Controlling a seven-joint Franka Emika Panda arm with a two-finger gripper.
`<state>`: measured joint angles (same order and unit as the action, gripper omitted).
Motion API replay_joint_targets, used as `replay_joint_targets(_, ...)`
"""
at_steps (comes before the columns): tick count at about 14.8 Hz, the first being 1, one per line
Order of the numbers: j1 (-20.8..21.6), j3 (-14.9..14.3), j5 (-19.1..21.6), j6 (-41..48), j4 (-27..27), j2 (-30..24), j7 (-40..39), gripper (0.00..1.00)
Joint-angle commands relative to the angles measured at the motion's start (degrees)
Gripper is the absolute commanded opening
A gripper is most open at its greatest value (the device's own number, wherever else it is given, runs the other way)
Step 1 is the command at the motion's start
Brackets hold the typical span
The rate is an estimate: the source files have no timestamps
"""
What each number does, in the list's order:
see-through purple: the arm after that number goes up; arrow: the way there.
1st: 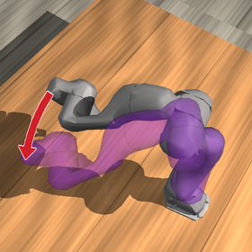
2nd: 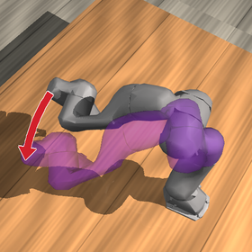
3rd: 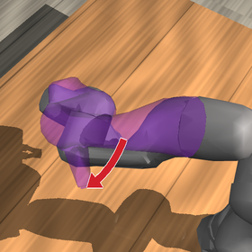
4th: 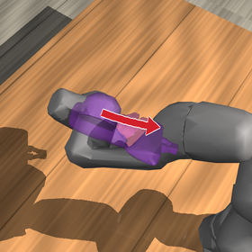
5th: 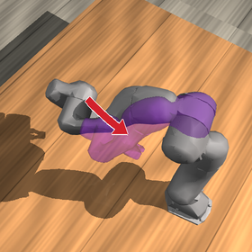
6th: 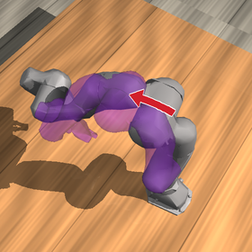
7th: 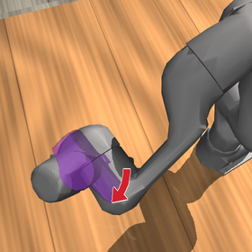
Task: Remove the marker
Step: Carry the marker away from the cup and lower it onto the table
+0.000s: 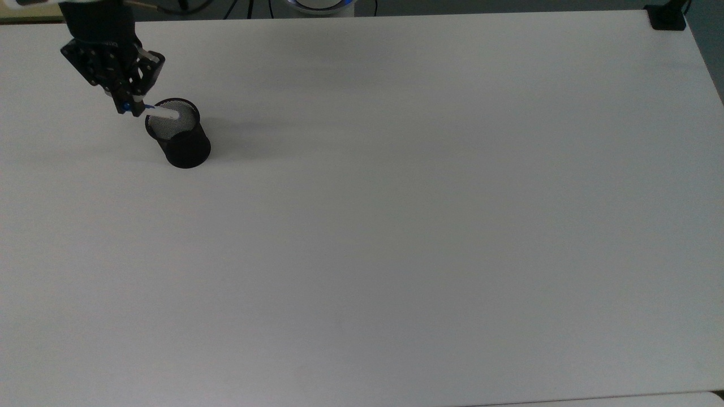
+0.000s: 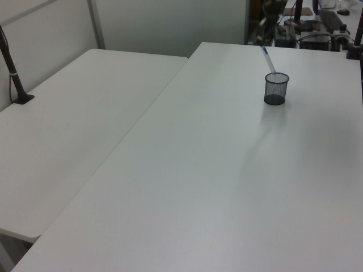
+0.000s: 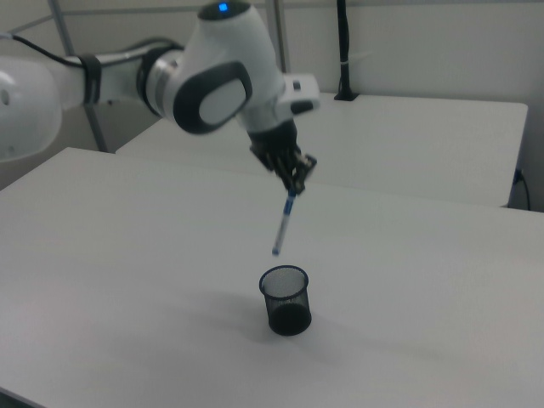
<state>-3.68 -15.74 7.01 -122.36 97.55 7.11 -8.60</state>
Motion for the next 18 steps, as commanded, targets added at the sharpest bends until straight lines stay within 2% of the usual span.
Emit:
replay_joint_targets(1,0.78,0.36,3.89,3.61,-5.35,-0.17,-0.62,0.1)
replay_joint_targets(5,4.72,2.39,3.89,5.47,-3.69,1.76,2.18,0.11)
replay_joint_targets(9,13.42,2.39,3.81,5.47,-4.21,9.92,11.49,0.13)
replay_joint_targets(11,15.71,2.39,3.81,5.82,-4.21,12.83,13.17,0.14)
replay_joint_targets(16,19.06,2.56,3.98,10.82,-5.26,17.14,14.32,0.14)
replay_joint_targets(18,19.59,4.13,3.2,11.97,-5.44,18.81,13.97,0.21)
